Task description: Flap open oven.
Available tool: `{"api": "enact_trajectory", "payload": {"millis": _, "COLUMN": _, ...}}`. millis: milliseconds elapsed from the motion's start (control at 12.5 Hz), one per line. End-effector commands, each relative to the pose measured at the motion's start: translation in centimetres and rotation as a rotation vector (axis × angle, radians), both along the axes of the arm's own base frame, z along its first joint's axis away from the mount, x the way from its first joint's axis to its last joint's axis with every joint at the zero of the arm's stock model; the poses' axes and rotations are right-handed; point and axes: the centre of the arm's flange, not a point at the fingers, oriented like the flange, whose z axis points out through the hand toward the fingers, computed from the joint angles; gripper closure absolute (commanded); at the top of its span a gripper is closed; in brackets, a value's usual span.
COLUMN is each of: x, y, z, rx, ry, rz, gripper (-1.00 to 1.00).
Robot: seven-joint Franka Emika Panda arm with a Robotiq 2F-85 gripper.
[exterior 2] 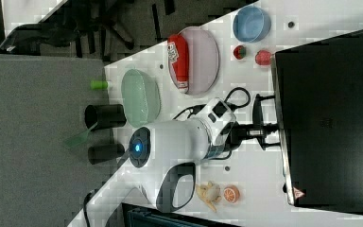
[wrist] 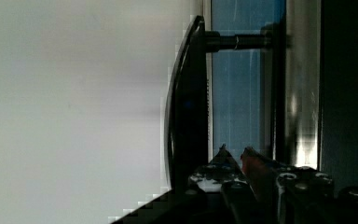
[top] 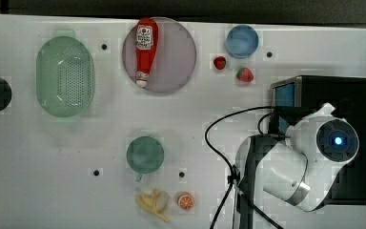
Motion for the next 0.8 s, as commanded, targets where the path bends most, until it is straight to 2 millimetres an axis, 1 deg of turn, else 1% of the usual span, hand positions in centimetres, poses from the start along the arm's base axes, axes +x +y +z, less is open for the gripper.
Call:
{"api": "enact_trajectory", "payload": {"millis": 80, "x": 1.2, "y": 1.4, "z": -0.2, "rx": -0.020, "ry": -0.012, "rz": 0.073, "gripper": 0.65}}
{"api": "enact_trajectory", "payload": {"millis": 320, "x": 2.2, "y": 4.3, "z": -1.5, "rx": -0.082, "ry": 0.031, "rz": 0.095, "gripper": 0.65}}
{"api": "enact_trajectory", "payload": {"millis": 560, "x": 3.3, "y": 8.3, "z": -3.8, "rx": -0.172, "ry": 0.072, "rz": 0.078, "gripper": 0.65}}
{"api": "enact_trajectory", "payload": {"millis": 800, "x": 3.9, "y": 12.4, "z": -6.7, "rx": -0.272, "ry": 0.114, "rz": 0.090, "gripper": 0.65}}
